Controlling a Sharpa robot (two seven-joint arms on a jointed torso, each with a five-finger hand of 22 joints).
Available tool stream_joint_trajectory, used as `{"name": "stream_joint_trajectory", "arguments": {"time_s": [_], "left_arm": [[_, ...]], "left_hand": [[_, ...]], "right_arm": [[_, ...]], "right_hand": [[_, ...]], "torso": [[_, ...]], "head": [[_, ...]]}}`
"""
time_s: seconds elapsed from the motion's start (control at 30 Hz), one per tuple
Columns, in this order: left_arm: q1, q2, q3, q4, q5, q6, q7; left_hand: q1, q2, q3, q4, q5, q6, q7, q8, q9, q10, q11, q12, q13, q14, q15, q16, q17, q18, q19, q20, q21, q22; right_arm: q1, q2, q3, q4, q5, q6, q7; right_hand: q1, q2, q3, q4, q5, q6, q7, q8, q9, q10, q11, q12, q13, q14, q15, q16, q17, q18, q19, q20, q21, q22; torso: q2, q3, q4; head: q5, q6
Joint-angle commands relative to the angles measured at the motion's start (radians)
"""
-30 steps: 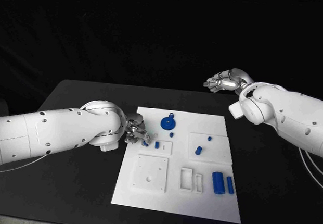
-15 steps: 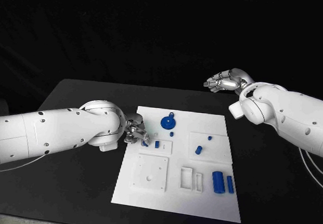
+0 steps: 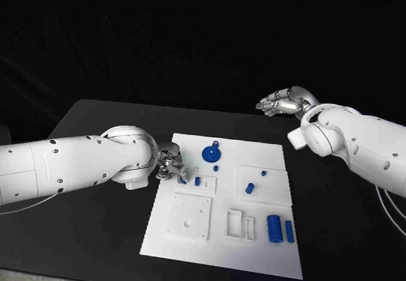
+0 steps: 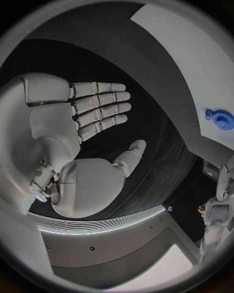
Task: Assemble the parts on the task board
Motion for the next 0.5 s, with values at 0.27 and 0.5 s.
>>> {"name": "stream_joint_trajectory", "arguments": {"time_s": [0.27,0.5], "left_arm": [[-0.011,0.007,-0.02,-0.003,-0.001,0.042,0.001],[-0.013,0.009,-0.021,-0.002,0.002,0.043,0.004]], "left_hand": [[-0.04,-0.002,-0.007,0.03,-0.014,0.119,-0.063,0.017,-0.003,-0.012,-0.005,0.011,-0.006,0.026,-0.03,0.007,0.0,-0.003,-0.008,-0.104,0.006,0.018],[-0.056,-0.006,-0.012,0.04,-0.018,0.119,-0.064,0.021,-0.004,-0.013,-0.006,0.014,-0.008,0.026,-0.03,0.008,0.0,-0.003,-0.01,-0.104,0.007,0.018]], "right_arm": [[-0.007,0.003,0.0,-0.002,-0.008,0.011,0.002],[-0.01,0.002,0.0,-0.001,-0.008,0.012,0.003]], "right_hand": [[0.007,0.0,-0.006,-0.001,0.006,-0.007,0.035,0.002,-0.002,-0.003,0.006,-0.003,-0.002,-0.006,-0.001,0.003,-0.002,-0.017,-0.008,0.001,-0.004,0.001],[0.006,0.001,-0.006,-0.001,0.005,-0.007,0.035,0.002,-0.002,-0.003,0.006,-0.003,-0.002,-0.007,-0.001,0.003,-0.002,-0.017,-0.008,0.001,-0.004,0.002]], "torso": [[0.0,-0.0005,-0.0001],[0.0,-0.0009,0.0006]], "head": [[0.002,-0.001],[0.001,-0.002]]}}
